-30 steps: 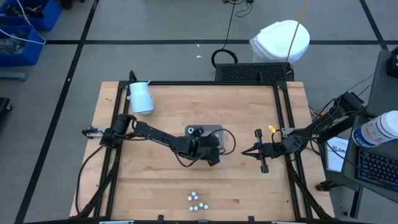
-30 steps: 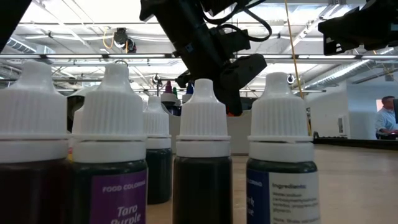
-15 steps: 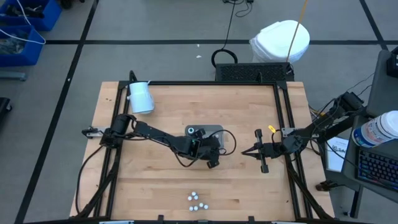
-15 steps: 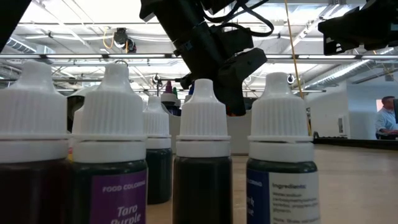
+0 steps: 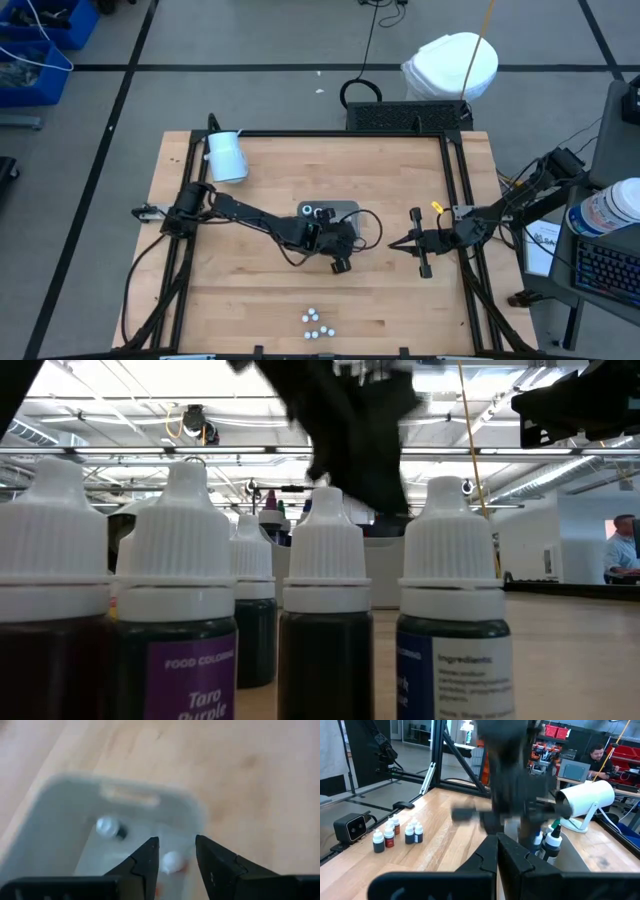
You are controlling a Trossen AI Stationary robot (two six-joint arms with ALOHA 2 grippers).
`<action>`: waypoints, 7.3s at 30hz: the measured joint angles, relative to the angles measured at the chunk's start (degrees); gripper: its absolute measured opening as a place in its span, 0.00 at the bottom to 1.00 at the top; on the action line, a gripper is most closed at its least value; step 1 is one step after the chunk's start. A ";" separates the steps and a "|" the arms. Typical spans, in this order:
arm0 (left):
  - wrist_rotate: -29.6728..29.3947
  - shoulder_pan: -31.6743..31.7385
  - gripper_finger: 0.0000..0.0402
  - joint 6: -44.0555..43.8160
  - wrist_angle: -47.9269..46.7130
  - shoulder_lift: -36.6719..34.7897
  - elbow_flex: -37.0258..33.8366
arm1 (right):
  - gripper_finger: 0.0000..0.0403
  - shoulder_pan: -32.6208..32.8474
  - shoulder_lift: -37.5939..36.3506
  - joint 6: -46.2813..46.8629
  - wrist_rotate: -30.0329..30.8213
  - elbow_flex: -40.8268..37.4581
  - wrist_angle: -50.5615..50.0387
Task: Pick & Place food coloring
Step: Put the small blue food coloring bottle into the gray bin
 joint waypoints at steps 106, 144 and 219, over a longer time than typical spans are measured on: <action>-14.63 -20.78 0.05 -2.77 46.19 -51.00 -74.19 | 0.48 8.85 73.76 29.38 -3.27 58.42 -17.78; -14.31 -18.53 0.05 -3.46 46.11 -51.00 -74.19 | 0.11 8.37 73.71 25.72 -3.18 58.42 -16.29; -14.73 -18.48 0.05 -5.21 44.14 -51.00 -74.17 | 0.11 -24.80 43.57 24.96 6.22 34.21 -25.37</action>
